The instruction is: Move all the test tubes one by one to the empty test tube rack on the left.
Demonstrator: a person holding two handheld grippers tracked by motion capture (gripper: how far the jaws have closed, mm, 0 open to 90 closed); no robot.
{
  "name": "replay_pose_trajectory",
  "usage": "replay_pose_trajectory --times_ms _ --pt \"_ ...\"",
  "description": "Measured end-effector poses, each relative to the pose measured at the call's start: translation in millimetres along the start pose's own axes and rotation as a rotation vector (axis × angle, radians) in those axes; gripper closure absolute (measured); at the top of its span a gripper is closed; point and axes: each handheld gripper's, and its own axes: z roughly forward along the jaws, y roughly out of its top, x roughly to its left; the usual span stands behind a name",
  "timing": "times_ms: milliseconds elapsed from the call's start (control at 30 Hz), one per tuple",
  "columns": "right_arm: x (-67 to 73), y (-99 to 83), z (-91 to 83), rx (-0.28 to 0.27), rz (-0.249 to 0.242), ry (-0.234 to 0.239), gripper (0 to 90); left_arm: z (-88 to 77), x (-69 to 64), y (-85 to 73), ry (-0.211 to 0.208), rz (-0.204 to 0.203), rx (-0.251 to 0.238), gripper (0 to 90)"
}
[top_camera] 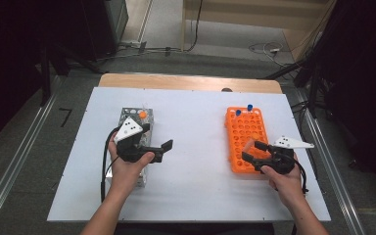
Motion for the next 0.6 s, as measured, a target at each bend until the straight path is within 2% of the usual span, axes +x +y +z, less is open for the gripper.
replay_pose_trajectory --times_ms 100,233,433,600 --pt "4.7 -0.2 5.7 0.005 -0.001 -0.069 30.1 1.5 -5.2 0.0 -0.020 0.003 -0.004 0.0" --pt "10.0 -1.9 10.6 0.001 -0.005 -0.116 43.9 4.8 -11.3 -0.9 -0.048 0.011 -0.003 0.0" --pt "10.1 -6.8 14.4 -0.007 0.006 -0.160 60.3 11.7 -20.9 -2.1 -0.075 0.026 0.014 0.0" --pt "13.3 -8.7 17.3 -0.019 -0.017 -0.189 71.7 17.7 -28.2 -3.9 -0.096 0.039 0.027 0.0"
